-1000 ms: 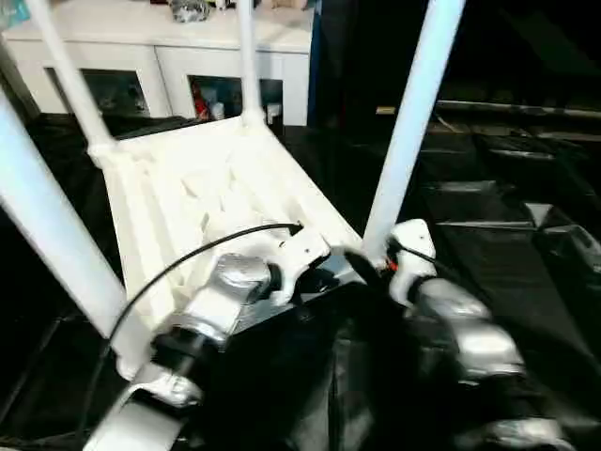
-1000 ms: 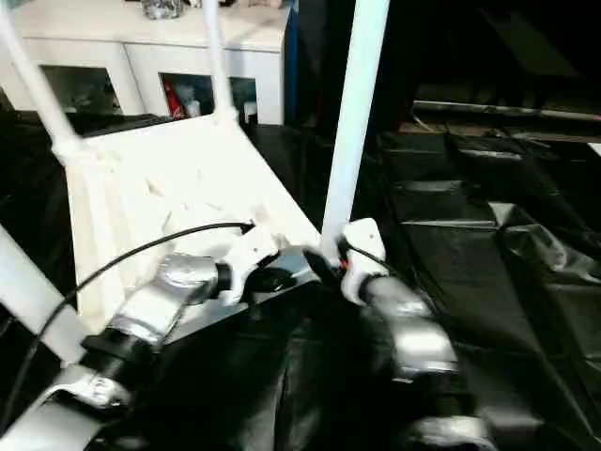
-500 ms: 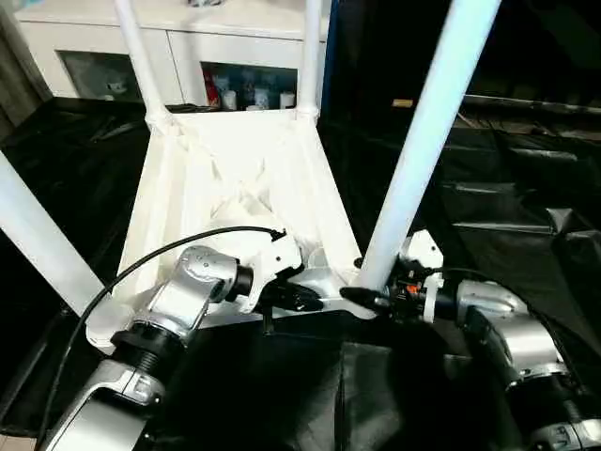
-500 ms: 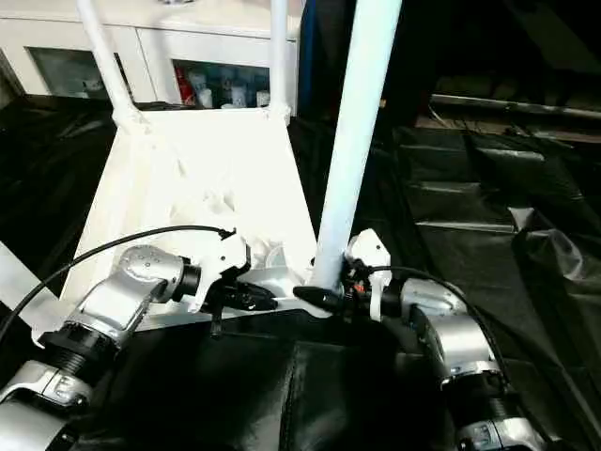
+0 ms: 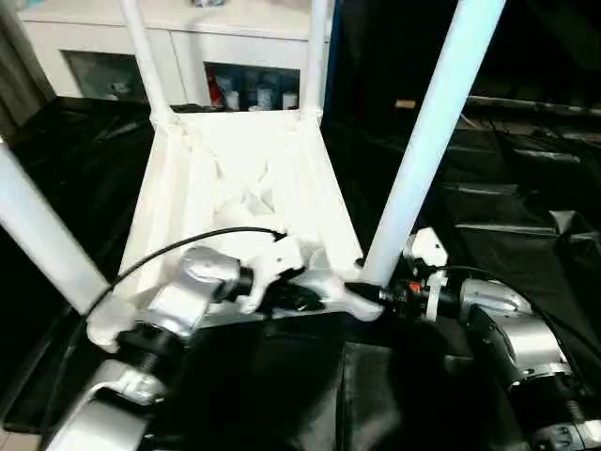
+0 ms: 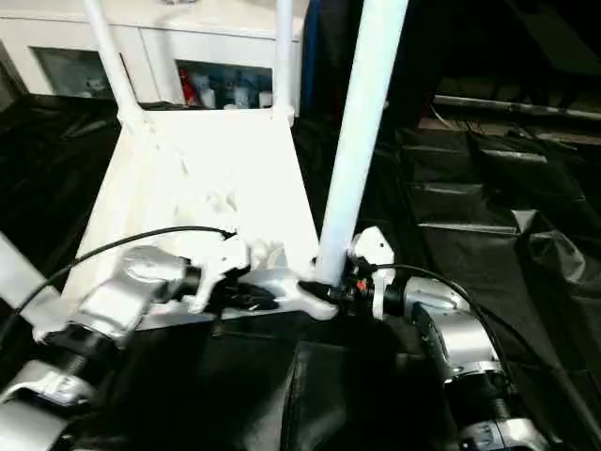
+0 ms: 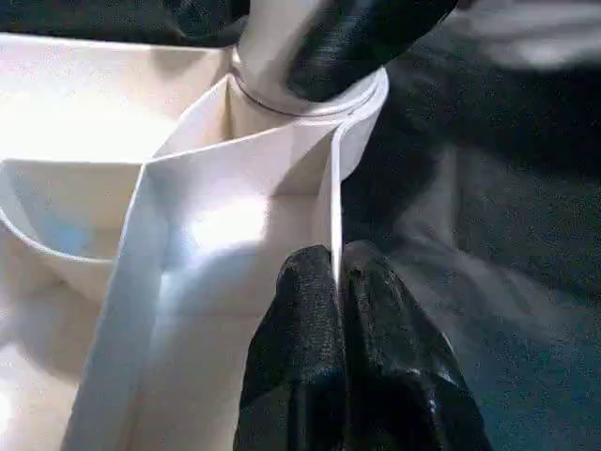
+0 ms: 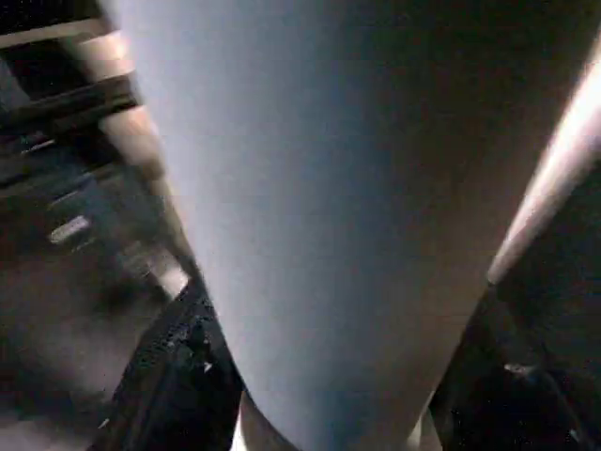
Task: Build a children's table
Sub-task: Rotate leg to tighten
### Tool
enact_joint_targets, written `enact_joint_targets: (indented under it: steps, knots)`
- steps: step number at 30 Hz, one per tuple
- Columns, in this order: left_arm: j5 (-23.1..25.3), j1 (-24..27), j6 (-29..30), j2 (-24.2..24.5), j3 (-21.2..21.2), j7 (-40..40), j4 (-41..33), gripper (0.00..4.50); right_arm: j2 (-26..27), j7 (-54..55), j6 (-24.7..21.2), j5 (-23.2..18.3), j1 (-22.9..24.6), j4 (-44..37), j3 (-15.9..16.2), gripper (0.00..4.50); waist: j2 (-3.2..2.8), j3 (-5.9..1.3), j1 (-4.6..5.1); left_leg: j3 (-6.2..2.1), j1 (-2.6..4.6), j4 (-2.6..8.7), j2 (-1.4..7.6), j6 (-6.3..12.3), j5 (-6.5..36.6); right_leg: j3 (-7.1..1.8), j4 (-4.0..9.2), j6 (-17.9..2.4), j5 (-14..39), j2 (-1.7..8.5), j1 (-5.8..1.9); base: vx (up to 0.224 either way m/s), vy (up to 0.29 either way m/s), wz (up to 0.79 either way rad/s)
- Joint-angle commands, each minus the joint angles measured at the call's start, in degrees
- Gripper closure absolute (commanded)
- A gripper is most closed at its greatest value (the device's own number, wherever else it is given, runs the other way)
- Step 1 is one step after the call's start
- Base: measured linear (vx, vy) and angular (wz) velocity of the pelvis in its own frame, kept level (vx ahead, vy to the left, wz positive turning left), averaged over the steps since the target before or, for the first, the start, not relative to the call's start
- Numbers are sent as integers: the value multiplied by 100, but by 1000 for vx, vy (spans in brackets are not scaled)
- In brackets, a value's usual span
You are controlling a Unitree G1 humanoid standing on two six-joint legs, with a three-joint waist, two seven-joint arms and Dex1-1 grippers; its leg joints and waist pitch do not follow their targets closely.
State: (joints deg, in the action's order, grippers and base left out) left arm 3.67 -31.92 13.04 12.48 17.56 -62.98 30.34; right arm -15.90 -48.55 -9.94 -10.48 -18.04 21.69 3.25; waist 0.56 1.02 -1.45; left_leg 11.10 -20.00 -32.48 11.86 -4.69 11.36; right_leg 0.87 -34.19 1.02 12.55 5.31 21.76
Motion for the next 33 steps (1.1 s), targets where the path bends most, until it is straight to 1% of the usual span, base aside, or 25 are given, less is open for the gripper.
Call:
enact_joint_targets:
  steps: [1, 2, 3, 4, 5, 6, 7, 8, 9, 11, 12, 13, 14, 15, 16, 18, 19, 20, 22, 24, 26, 28, 29, 31, 33]
  knots:
    - [65, 140, 137, -240, 65, 527, 345, 450, 192, 489, -154, 187, 74, 316, 176, 243, 92, -135, 32, -33, -3, 392, 109, 165, 1295, -99, 469, -1128, 1463, 185, -135, 0, 0, 0]
    - [102, 115, 161, -353, 46, 740, 408, 450, 340, 868, -144, 262, 88, 403, 123, 246, 94, -143, 42, -47, -7, 403, 103, 93, 1422, -102, 491, -998, 1714, 183, -134, 0, 0, 0]
    - [148, 82, 200, -512, 44, 991, 479, 450, 564, 1348, -170, 319, 122, 466, 48, 248, 81, -141, 60, -45, 18, 408, 105, 54, 1542, -115, 519, -916, 1808, 170, -88, 0, 0, 0]
    - [148, 82, 200, -512, 44, 991, 479, 450, 564, 1348, -170, 319, 122, 466, 48, 249, 84, -134, 74, -49, 11, 416, 101, 34, 1592, -119, 527, -872, 1859, 165, -78, 0, 0, 0]
    - [203, 39, 253, -721, 38, 1325, 555, 450, 828, 1986, -226, 435, 135, 559, -26, 251, 83, -137, 90, -66, 2, 434, 97, -10, 1668, -115, 536, -799, 1949, 162, -76, 0, 0, 0]
    - [233, 9, 290, -877, 29, 1565, 610, 450, 1003, 2443, -245, 540, 129, 640, -64, 251, 85, -143, 124, -64, 7, 441, 95, -70, 1759, -116, 541, -779, 1924, 145, -50, 0, 0, 0]
    - [241, 2, 300, -920, 27, 1625, 622, 450, 1047, 2556, -249, 567, 122, 666, -71, 251, 90, -143, 130, -75, 8, 444, 95, -91, 1792, -113, 544, -758, 1952, 149, -54, 0, 0, 0]
    - [252, -9, 316, -981, 25, 1712, 640, 450, 1111, 2720, -255, 605, 111, 704, -81, 251, 86, -150, 132, -76, 19, 442, 94, -92, 1850, -116, 550, -745, 1944, 149, -45, 0, 0, 0]
    - [304, -22, 350, -1191, 82, 1909, 682, 450, 1379, 3250, -311, 711, 28, 844, -157, 251, 93, -150, 142, -73, 14, 441, 89, -71, 1910, -120, 558, -728, 1951, 145, -36, 0, 0, 0]
    - [343, -16, 345, -1299, 129, 1972, 694, 450, 1529, 3479, -292, 754, -30, 924, -187, 251, 98, -152, 149, -81, 4, 446, 75, -75, 1975, -118, 574, -651, 2093, 148, -32, 0, 0, 0]
    - [359, 0, 320, -1335, 170, 1954, 683, 450, 1581, 3521, -232, 782, -57, 940, -167, 251, 43, -156, 146, -82, 13, 448, 77, -79, 1988, -127, 576, -642, 2075, 153, -22, 0, 0, 0]
    - [365, 30, 283, -1354, 229, 1871, 650, 450, 1592, 3547, -107, 861, -87, 943, -95, 251, 63, -152, 154, -78, 13, 443, 79, -69, 2043, -123, 597, -602, 2067, 141, -13, 0, 0, 0]
    - [361, 60, 252, -1341, 280, 1764, 609, 450, 1580, 3524, -8, 886, -111, 951, -64, 251, 66, -159, 155, -80, -1, 446, 77, -55, 2027, -121, 588, -595, 1983, 137, -25, 0, 0, 0]
    - [361, 92, 169, -1294, 323, 1644, 568, 450, 1581, 3399, 103, 807, -160, 939, -85, 217, 68, -169, 153, -83, -21, 447, 79, -24, 1971, -121, 572, -603, 1853, 140, -43, 0, 0, 0]
    - [361, 100, 145, -1275, 327, 1614, 557, 450, 1592, 3324, 120, 743, -172, 923, -112, 197, 65, -171, 153, -84, -28, 450, 82, -8, 1950, -118, 564, -614, 1788, 141, -49, 0, 0, 0]
    - [332, 103, 120, -1206, 312, 1522, 547, 450, 1544, 3020, 124, 640, -175, 819, -66, 181, 62, -171, 156, -76, -35, 446, 82, 46, 1918, -117, 555, -659, 1642, 132, -56, 0, 0, 0]
    - [312, 99, 115, -1143, 288, 1465, 538, 450, 1399, 2676, 135, 633, -149, 697, 62, 163, 60, -176, 154, -72, -36, 442, 84, 71, 1904, -116, 551, -691, 1580, 132, -62, 0, 0, 0]
    - [305, 91, 114, -1116, 273, 1446, 541, 450, 1301, 2478, 144, 637, -134, 633, 136, 163, 82, -178, 153, -71, -40, 439, 88, 91, 1885, -114, 549, -707, 1548, 130, -72, 0, 0, 0]
    - [292, 83, 107, -1064, 254, 1390, 543, 450, 1146, 2210, 147, 638, -111, 535, 199, 163, 77, -178, 132, -60, -41, 426, 89, 146, 1779, -117, 542, -753, 1433, 138, -85, 0, 0, 0]
    - [277, 74, 31, -918, 202, 1208, 566, 450, 675, 1378, 118, 527, -29, 291, 300, 163, 92, -184, 113, -47, -46, 405, 90, 241, 1662, -114, 532, -825, 1283, 134, -110, 0, 0, 0]
    - [262, 89, -8, -812, 173, 1063, 543, 450, 335, 816, 143, 432, 45, 148, 353, 163, 92, -183, 95, -24, -29, 386, 96, 320, 1584, -124, 532, -922, 1187, 142, -89, 0, 0, 0]
    - [233, 99, -32, -721, 139, 943, 523, 450, 44, 352, 141, 332, 123, -19, 356, 163, 97, -190, 70, -17, -45, 371, 102, 406, 1430, -120, 509, -985, 1010, 141, -119, 0, 0, 0]
    - [193, 105, -62, -593, 123, 752, 496, 450, -261, -48, 125, 246, 193, -173, 325, 163, 105, -190, 50, -16, -54, 368, 106, 468, 1332, -114, 494, -1020, 903, 144, -139, 0, 0, 0]
    - [134, 120, -38, -428, 141, 434, 444, 450, -541, -417, 100, 141, 257, -292, 281, 163, 97, -196, 20, -19, -59, 358, 112, 526, 1187, -110, 478, -1059, 790, 151, -150, 0, 0, 0]
    - [123, 125, -19, -401, 150, 373, 431, 450, -576, -470, 80, 118, 267, -311, 277, 163, 90, -193, 1, -15, -62, 359, 119, 571, 1098, -107, 454, -1137, 660, 150, -144, 0, 0, 0]
